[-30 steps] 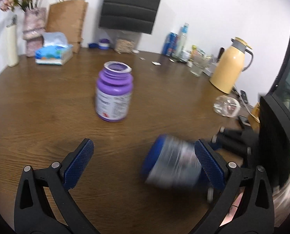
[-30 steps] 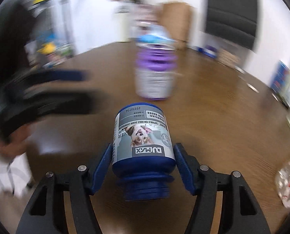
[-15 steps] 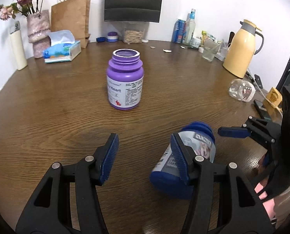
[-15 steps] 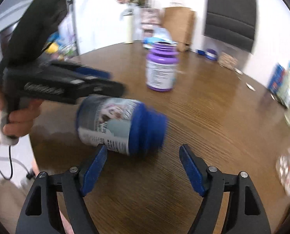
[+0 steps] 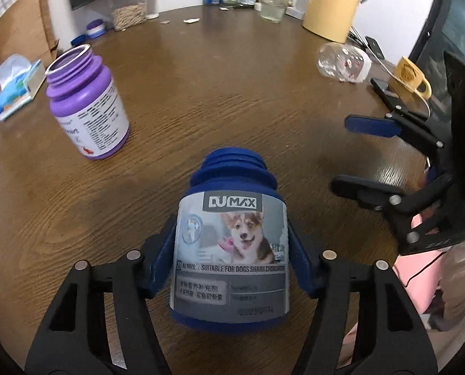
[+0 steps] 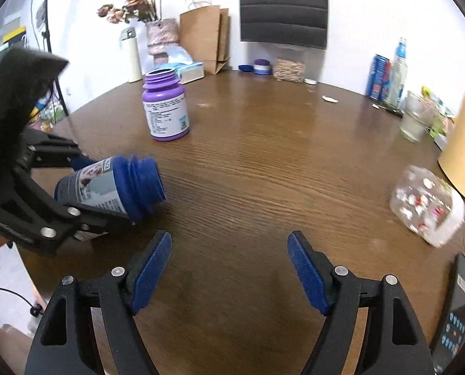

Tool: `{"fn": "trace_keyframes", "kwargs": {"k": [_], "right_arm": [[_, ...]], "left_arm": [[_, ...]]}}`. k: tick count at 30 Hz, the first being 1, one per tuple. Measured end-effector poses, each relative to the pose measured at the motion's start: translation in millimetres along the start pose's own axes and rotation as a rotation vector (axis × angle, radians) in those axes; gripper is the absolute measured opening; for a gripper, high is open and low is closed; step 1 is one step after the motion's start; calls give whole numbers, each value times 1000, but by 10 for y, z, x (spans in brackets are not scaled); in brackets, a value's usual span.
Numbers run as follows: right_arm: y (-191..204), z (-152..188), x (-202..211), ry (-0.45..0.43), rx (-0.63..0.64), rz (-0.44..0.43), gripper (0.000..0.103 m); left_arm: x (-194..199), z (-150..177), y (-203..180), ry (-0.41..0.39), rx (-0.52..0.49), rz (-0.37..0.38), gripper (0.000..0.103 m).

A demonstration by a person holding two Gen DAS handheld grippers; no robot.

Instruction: Flip cup upright

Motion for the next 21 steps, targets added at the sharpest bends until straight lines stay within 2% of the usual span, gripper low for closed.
{"fn": "trace_keyframes", "kwargs": {"k": [2,5,7,8,9,11,13,17,21], "right_arm": [[-27,48,81,1,-17,-12,82],[-56,-21,203,-44,-48,-28,82],[-97,-159,320,-116,-97,-63,82],[-118,-251,396,-154,-133,-106,84],[-110,-336,431,-172,-160,-148,90],[-76,-530,498,-196,-224,-270,94],[12,-710,516,-197,-268,-409,94],[315,-1021,370,-154,-288,-561,94],[614,-1205,200,-92,-295,-644,92]], "left_arm": [[41,-6,-30,-23,-10,-5,60],[276,-46,-69,-155,-11,-19,60],[473,-100,-76,-265,-52,-120,60],[587,-124,-103,-325,-86,-175,60],[669,-138,-125,-368,-103,-195,60],[819,-146,-142,-442,-115,-204,60],[926,-143,-149,-498,-114,-181,60],[999,-53,-210,-549,-170,-186,60],[1085,26,-188,-577,-200,-177,60]]}}
Point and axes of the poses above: each gripper's, at about its wrist camera, not at the fingertips, and x roughly against the way its jaws point, y to its left, z to its underside, the point moved 6 cm from there along -x, roughly the way its jaws point, and after that the axes turned 11 degrees about z, right-handed, at the moved point
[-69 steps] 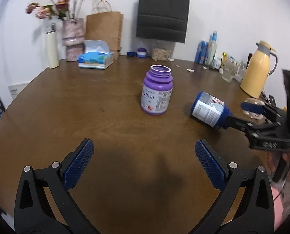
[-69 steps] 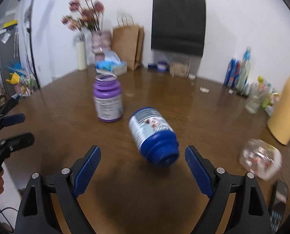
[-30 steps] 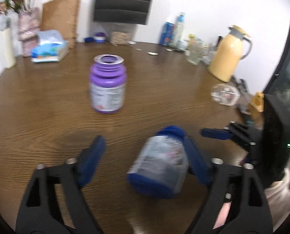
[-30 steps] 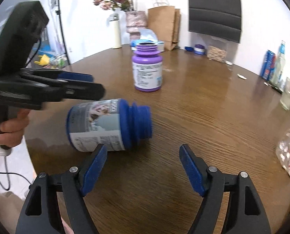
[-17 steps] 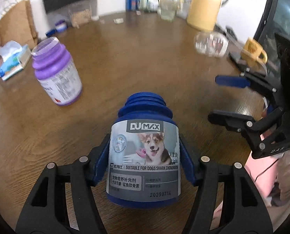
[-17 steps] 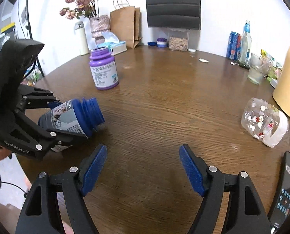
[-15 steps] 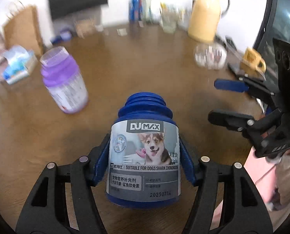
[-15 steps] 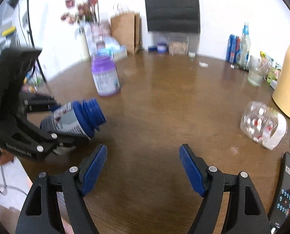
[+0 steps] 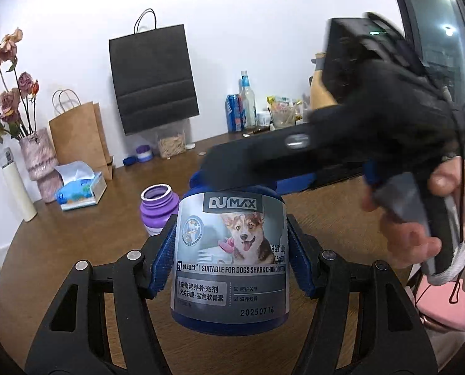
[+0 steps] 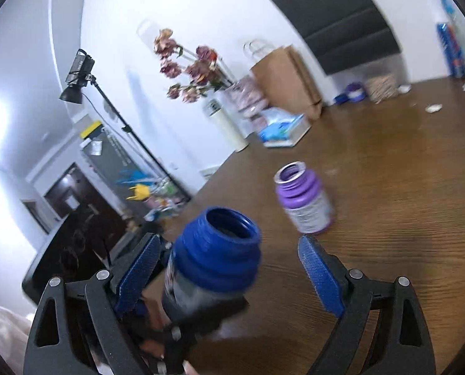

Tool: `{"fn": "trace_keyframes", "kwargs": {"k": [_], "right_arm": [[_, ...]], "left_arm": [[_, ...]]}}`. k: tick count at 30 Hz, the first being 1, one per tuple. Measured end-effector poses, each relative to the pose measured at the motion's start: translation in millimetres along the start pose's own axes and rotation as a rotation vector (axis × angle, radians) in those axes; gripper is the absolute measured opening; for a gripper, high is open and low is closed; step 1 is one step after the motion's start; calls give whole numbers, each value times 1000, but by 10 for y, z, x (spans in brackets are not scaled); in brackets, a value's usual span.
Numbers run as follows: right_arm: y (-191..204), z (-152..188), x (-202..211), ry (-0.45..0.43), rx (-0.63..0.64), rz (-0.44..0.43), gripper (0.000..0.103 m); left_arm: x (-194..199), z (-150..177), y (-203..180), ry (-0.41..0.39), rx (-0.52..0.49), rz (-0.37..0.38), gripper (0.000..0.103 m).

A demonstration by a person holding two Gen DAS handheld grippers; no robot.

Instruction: Flip cup upright

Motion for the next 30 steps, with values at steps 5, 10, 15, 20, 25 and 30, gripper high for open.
{"fn": "trace_keyframes", "kwargs": {"k": [5,10,15,20,25,30], "right_arm": [[106,3,-165,26,-33,-60,65],[234,-10,-170,4,54,6,55],[411,-43,-193,-30,244,142,54],[694,-108,-276,-69,455,231,54],[929,-279,-426,-109,621,257,54],[1007,-495,-700,-107,687,235,54]], "left_arm": [[45,20,100,-17,19,-5,60],[34,48,177,-10,65,22,61],[72,29,286,-21,113,48,64],[93,-28,522,-39,156,35,78],[137,-162,866,-99,136,-34,80],[85,-292,1106,-131,98,-76,61]]}}
Point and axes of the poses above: each gripper's, at about its wrist camera, not at the fingertips, and x roughly against the way its jaws point, y to its left, z to its underside, the point moved 6 cm from there along -x, roughly the way its jaws point, and after that the axes turned 11 degrees about z, right-handed, at the moved point
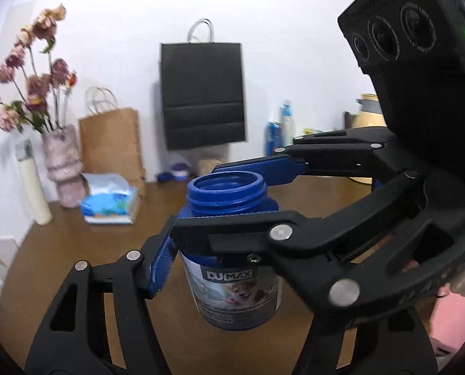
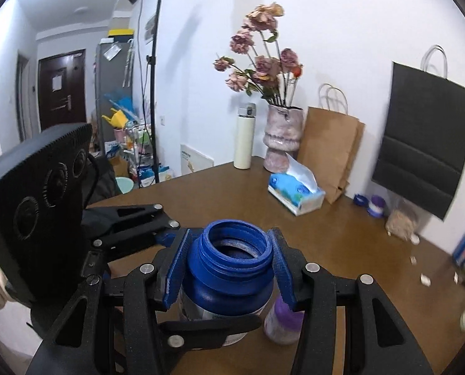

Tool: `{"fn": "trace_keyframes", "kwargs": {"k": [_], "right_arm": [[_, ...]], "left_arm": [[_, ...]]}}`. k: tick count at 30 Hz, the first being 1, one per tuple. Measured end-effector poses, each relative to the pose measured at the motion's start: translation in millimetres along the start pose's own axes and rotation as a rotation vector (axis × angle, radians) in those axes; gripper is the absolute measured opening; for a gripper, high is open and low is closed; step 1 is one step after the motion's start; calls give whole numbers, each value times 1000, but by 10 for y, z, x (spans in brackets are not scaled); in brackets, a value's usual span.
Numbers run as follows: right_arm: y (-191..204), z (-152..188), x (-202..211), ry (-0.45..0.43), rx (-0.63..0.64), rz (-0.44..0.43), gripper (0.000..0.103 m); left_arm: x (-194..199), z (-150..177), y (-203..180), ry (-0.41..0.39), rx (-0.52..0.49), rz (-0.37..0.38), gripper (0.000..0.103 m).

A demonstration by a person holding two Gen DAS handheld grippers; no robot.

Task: Flip cup upright
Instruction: 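Hold the upright bottle with the left tool while the right tool opens and withdraws, then lower the upright bottle onto the table and open the left tool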

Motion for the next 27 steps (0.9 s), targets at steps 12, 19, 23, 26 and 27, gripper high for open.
{"fn": "trace_keyframes", "kwargs": {"k": [12,19,23,26,27], "right_arm": [[-689,-235,-728,-29,-230,-18,80],[-1094,-134,-1310,29,-459,-21,80],[-1165,-17,-1301,146,-389,15,84],[-1148,243,-1149,178,-236,120,84],[-1145,368,-1101,194,-231,102,84]], "left_arm": [[-559,286,799,40,200,-115,60],[-894,519,957,97,265,-154,60],[-957,548,895,111,250,-161,60],[-1004,550,835,119,261,-139,60],[-1035,562,803,130,265,-130,60]]}}
Point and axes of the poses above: each gripper's, at about its wrist camera, not at the fingertips, and x roughly against the way its jaws point, y to its left, z to its underside, the point moved 6 cm from there along -x, roughly the way its jaws point, and after that the axes turned 11 degrees about z, right-handed, at the moved point
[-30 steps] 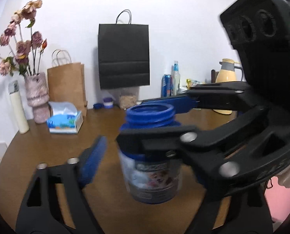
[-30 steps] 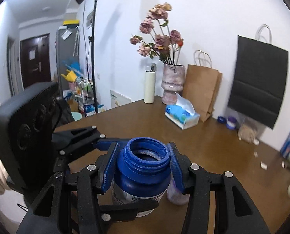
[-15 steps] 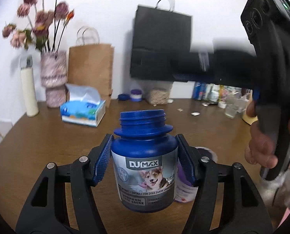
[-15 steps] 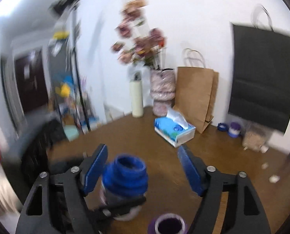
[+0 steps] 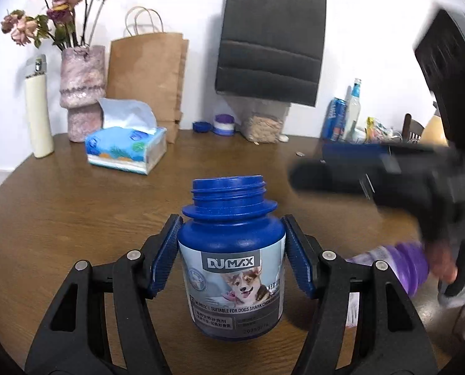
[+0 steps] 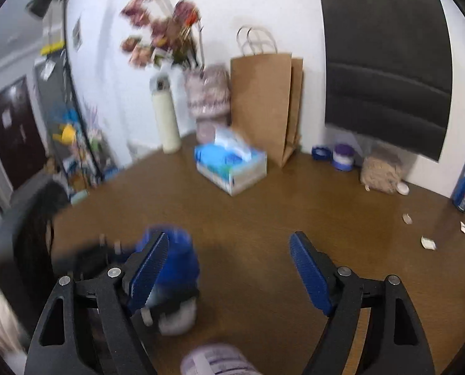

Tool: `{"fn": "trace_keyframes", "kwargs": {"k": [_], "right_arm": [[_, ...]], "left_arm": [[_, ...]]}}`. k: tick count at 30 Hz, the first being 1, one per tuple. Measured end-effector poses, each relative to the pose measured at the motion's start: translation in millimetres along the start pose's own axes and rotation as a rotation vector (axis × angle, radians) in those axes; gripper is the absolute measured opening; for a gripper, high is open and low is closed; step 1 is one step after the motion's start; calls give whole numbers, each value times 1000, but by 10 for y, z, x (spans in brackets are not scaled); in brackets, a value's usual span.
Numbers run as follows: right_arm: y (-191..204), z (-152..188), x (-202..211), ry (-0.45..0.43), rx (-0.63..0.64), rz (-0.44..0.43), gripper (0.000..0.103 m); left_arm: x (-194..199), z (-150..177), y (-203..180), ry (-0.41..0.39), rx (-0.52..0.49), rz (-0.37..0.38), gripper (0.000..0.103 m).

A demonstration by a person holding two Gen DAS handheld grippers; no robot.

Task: Flip cup upright
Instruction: 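Lower the upright bottle onto the table and open the left tool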

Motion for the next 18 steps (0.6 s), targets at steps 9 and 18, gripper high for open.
{"fn": "trace_keyframes", "kwargs": {"k": [9,18], "right_arm": [[-240,504,94,22,-104,-84,84],[-197,503,113,27,-110,-111,84]], "left_arm": [[-182,112,-199,88,-21,9,60],[-96,192,-334,91,-30,12,74]]}}
Point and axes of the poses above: each gripper's, at about its wrist camera, not at the fingertips, and x roughly against the way its jaws point, y to its left, z to its underside, the point moved 6 cm from there along -x, roughly the way its jaws point, and after that the axes turned 11 degrees about z, right-handed, at the moved point
